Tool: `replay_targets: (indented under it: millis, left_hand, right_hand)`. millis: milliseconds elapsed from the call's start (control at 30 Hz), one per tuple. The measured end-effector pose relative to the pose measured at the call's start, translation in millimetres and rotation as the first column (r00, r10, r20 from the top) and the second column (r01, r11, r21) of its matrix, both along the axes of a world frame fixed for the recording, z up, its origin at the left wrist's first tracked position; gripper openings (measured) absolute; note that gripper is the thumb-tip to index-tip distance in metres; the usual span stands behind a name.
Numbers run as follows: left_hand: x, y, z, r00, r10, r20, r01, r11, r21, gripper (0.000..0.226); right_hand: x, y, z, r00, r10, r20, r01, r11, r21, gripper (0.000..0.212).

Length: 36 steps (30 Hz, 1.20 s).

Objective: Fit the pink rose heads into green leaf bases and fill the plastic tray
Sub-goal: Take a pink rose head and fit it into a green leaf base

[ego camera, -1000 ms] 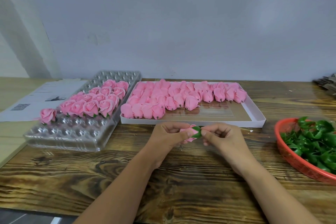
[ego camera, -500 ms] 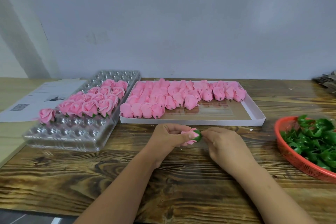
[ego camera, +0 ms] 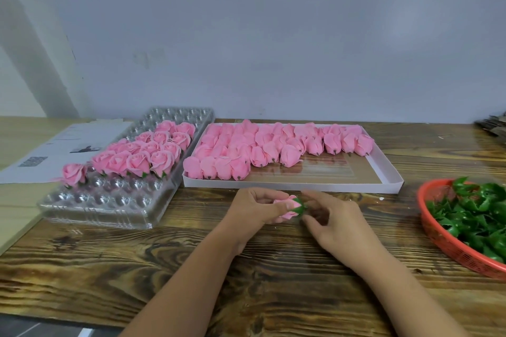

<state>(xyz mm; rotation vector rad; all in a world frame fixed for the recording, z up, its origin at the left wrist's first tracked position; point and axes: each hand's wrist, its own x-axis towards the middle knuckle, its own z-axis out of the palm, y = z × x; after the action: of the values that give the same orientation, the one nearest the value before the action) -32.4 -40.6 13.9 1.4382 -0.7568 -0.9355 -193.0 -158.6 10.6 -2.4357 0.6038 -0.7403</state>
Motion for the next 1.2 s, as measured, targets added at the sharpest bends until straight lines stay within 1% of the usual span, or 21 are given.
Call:
replay_targets:
  millis: [67, 200, 267, 333, 433, 500, 567, 633, 700, 767, 800, 833, 867, 933, 1000, 1100, 1200]
  left_hand:
    - [-1, 0, 0, 1.0, 0.007, -0.025, -0.007, 1.0, -0.014, 0.019]
    - [-3, 0, 0, 0.999, -0.001, 0.04, 0.002, 1.0, -0.026, 0.02]
    - [-5, 0, 1, 0.995, 0.009, 0.094, -0.007, 1.0, -0.026, 0.02]
    - [-8, -1, 0, 0.983, 0.029, 0.182, -0.025, 0.999, -0.025, 0.02]
    - [-10, -1, 0, 0.96, 0.076, 0.269, -0.061, 0.996, -0.063, 0.022]
    - [-11, -1, 1, 0.958, 0.091, 0.27, -0.063, 0.992, -0.113, 0.025]
    - [-10, -1, 3, 0.963, 0.089, 0.253, -0.049, 0.986, -0.162, 0.033]
    - [-10, 0, 4, 0.965, 0.069, 0.253, -0.025, 0.985, -0.172, 0.042]
    - [-13, 0, 4, 0.968, 0.031, 0.249, 0.011, 0.986, -0.167, 0.048]
    - [-17, 0, 4, 0.981, -0.011, 0.195, 0.041, 0.988, -0.152, 0.059]
    - [-19, 0, 4, 0.983, -0.022, 0.182, 0.049, 0.988, -0.143, 0.06]
    - [-20, 0, 5, 0.982, -0.032, 0.186, 0.058, 0.988, -0.141, 0.054]
    - [-20, 0, 5, 0.982, -0.039, 0.186, 0.066, 0.988, -0.142, 0.043]
    - [-21, 1, 7, 0.989, -0.035, 0.146, 0.058, 0.986, -0.153, 0.024]
    - [-22, 3, 9, 0.993, -0.039, 0.11, 0.056, 0.985, -0.164, 0.018]
    - [-22, 5, 13, 0.987, -0.076, 0.142, 0.097, 0.985, -0.142, 0.025]
    - [-20, 8, 14, 0.978, -0.185, 0.1, 0.2, 0.966, -0.163, 0.033]
  right_hand:
    - [0, 1, 1, 0.998, 0.068, 0.0, -0.068, 0.997, 0.039, 0.048]
    - [2, 1, 0, 0.997, 0.077, -0.011, -0.078, 0.997, -0.029, 0.042]
    - [3, 1, -2, 0.997, 0.07, -0.025, -0.071, 0.996, -0.047, 0.046]
    - [4, 1, -5, 0.996, 0.068, -0.052, -0.072, 0.995, -0.066, 0.052]
    - [7, 2, -6, 0.994, 0.105, -0.021, -0.106, 0.993, -0.054, 0.041]
    - [8, 4, -5, 0.994, 0.099, 0.053, -0.099, 0.995, 0.003, 0.038]
    - [10, 6, -6, 0.986, 0.074, 0.15, -0.091, 0.989, 0.113, 0.037]
    - [12, 8, -6, 0.977, 0.038, 0.21, -0.087, 0.97, 0.229, 0.039]
    - [15, 13, -5, 0.969, 0.044, 0.243, -0.116, 0.949, 0.294, 0.043]
    - [17, 19, -2, 0.955, 0.092, 0.281, -0.192, 0.915, 0.356, 0.043]
    - [18, 22, -1, 0.95, 0.119, 0.29, -0.228, 0.897, 0.38, 0.041]
    - [19, 25, -1, 0.947, 0.142, 0.289, -0.253, 0.882, 0.397, 0.038]
    - [19, 27, -1, 0.944, 0.16, 0.288, -0.273, 0.868, 0.415, 0.033]
    - [21, 28, -2, 0.936, 0.179, 0.303, -0.312, 0.821, 0.479, 0.018]
    - [21, 28, 0, 0.924, 0.204, 0.324, -0.362, 0.743, 0.563, 0.011]
    - [18, 28, 1, 0.91, 0.256, 0.326, -0.414, 0.599, 0.686, 0.019]
    - [15, 26, 2, 0.885, 0.311, 0.346, -0.451, 0.397, 0.799, 0.019]
